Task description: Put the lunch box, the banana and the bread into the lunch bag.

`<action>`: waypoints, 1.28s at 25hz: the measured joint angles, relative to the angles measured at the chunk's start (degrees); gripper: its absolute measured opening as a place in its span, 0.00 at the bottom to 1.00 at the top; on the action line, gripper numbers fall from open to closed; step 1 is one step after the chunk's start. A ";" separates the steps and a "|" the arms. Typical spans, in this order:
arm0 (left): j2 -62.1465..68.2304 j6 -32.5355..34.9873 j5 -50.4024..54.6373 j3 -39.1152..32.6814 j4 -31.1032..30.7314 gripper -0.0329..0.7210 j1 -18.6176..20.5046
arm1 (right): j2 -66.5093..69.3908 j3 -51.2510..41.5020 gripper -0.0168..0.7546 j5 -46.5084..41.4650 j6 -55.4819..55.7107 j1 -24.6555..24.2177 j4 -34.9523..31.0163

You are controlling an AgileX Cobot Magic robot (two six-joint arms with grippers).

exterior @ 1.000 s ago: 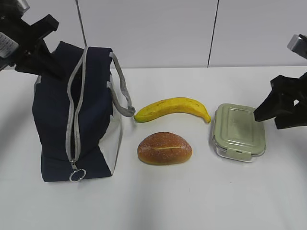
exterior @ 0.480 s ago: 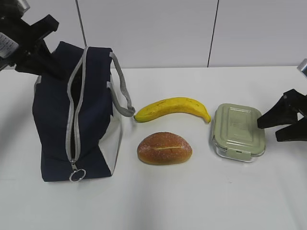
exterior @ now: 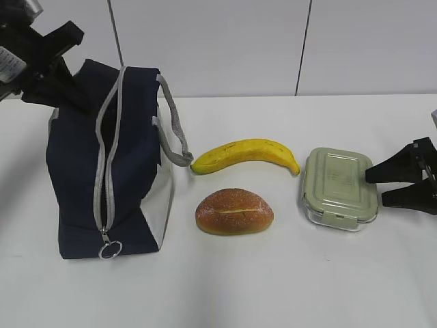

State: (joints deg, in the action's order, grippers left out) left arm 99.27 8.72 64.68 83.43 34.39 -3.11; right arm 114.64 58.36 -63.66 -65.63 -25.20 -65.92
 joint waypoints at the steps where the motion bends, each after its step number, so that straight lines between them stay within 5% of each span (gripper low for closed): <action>1: 0.00 0.00 0.00 0.00 0.00 0.04 0.00 | 1.21 0.49 0.74 -0.68 -0.41 0.00 -0.45; 32: 0.00 0.11 0.22 0.00 0.00 0.04 0.00 | 5.89 3.10 0.75 0.53 -3.74 2.14 -3.57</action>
State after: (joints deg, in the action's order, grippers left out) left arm 99.27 8.83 64.90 83.43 34.39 -3.11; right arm 120.53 61.45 -63.13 -69.37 -23.05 -69.49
